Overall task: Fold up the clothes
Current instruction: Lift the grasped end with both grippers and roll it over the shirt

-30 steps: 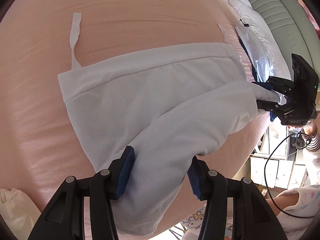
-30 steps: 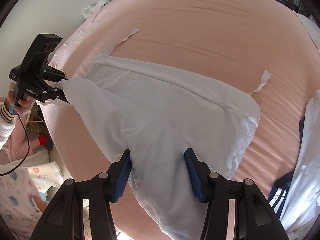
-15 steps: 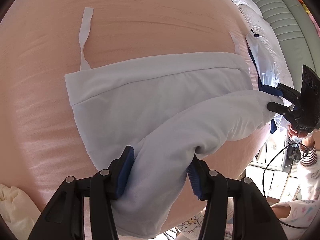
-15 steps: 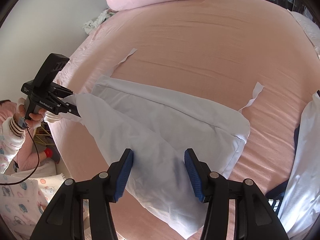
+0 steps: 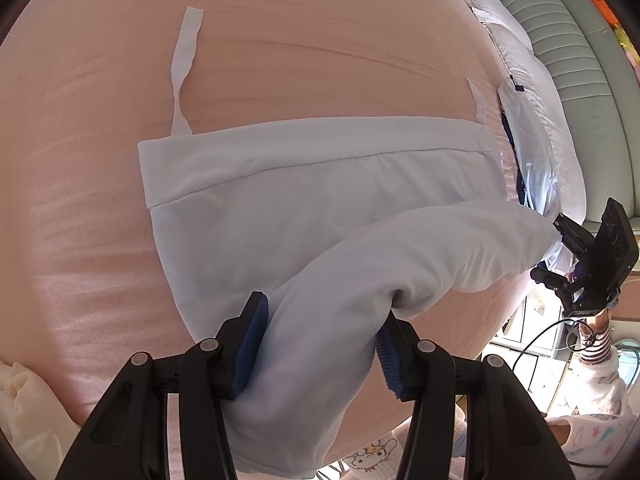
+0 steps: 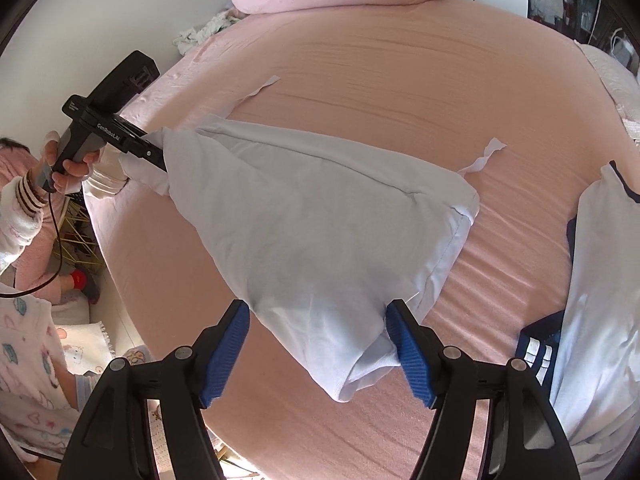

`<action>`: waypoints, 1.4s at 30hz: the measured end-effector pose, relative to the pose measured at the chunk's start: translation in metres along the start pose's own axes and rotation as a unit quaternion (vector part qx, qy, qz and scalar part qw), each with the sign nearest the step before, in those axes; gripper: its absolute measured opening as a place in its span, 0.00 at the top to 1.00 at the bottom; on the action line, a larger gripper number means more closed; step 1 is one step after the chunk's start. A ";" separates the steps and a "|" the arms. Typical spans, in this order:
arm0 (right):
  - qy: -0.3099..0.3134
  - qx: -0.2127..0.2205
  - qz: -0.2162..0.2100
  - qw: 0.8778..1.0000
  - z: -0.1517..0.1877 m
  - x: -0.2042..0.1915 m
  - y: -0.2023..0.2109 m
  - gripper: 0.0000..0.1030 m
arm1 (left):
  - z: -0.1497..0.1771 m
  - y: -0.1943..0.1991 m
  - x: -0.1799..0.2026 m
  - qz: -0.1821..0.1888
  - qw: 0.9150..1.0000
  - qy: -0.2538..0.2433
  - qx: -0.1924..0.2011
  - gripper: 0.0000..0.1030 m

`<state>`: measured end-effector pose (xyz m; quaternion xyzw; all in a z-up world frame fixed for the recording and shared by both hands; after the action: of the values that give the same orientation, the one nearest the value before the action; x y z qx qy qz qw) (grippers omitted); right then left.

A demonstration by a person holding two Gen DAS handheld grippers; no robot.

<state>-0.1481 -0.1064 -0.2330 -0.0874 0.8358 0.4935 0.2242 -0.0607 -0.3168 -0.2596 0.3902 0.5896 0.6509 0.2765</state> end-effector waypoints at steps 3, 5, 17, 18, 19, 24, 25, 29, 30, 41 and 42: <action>0.009 0.014 -0.001 1.000 0.000 -0.002 -0.002 0.32 | -0.015 0.001 0.018 0.001 1.000 0.005 0.000 0.53; 0.022 0.016 0.012 1.000 0.000 -0.002 -0.004 0.32 | -0.016 -0.001 0.016 0.001 1.000 0.007 0.000 0.53; -0.040 0.060 0.033 0.997 -0.016 0.020 0.001 0.61 | 0.005 -0.013 -0.011 -0.022 0.998 0.026 0.054 0.53; -0.048 0.064 0.031 0.996 -0.019 0.021 0.003 0.64 | 0.006 -0.012 -0.010 -0.027 0.997 0.024 0.065 0.55; -0.055 0.070 0.033 0.995 -0.022 0.024 0.005 0.67 | 0.004 -0.008 -0.009 -0.029 0.997 0.024 0.073 0.58; -0.080 0.085 0.048 0.992 -0.040 0.040 0.012 0.72 | -0.013 0.005 -0.038 -0.018 0.996 0.037 0.075 0.62; -0.084 0.086 0.048 0.992 -0.043 0.043 0.012 0.72 | -0.017 0.006 -0.042 -0.019 0.996 0.041 0.077 0.62; -0.088 0.076 0.052 0.992 -0.051 0.049 0.008 0.72 | -0.034 0.011 -0.051 -0.023 0.995 0.045 0.083 0.62; -0.089 0.076 0.054 0.992 -0.053 0.050 0.007 0.72 | -0.037 0.012 -0.050 -0.024 0.995 0.045 0.084 0.62; -0.120 0.066 0.113 0.984 -0.052 0.078 0.000 0.72 | -0.037 -0.007 -0.033 -0.084 0.987 0.073 0.117 0.61; -0.127 0.067 0.113 0.983 -0.051 0.081 -0.002 0.72 | -0.037 -0.011 -0.034 -0.087 0.986 0.081 0.118 0.60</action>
<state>-0.2341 -0.1455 -0.2505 0.0860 0.8361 0.4661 0.2762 -0.0740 -0.3630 -0.2766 0.3136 0.7143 0.5796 0.2357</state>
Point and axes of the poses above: each gripper's, at about its wrist camera, not at the fingertips, and y roughly against the way its jaws point, x to its right, z to its underside, the point moved 7 cm from there along -y, roughly the way its jaws point, and after that the axes turned 14 degrees about -z, right-handed, at the moved point
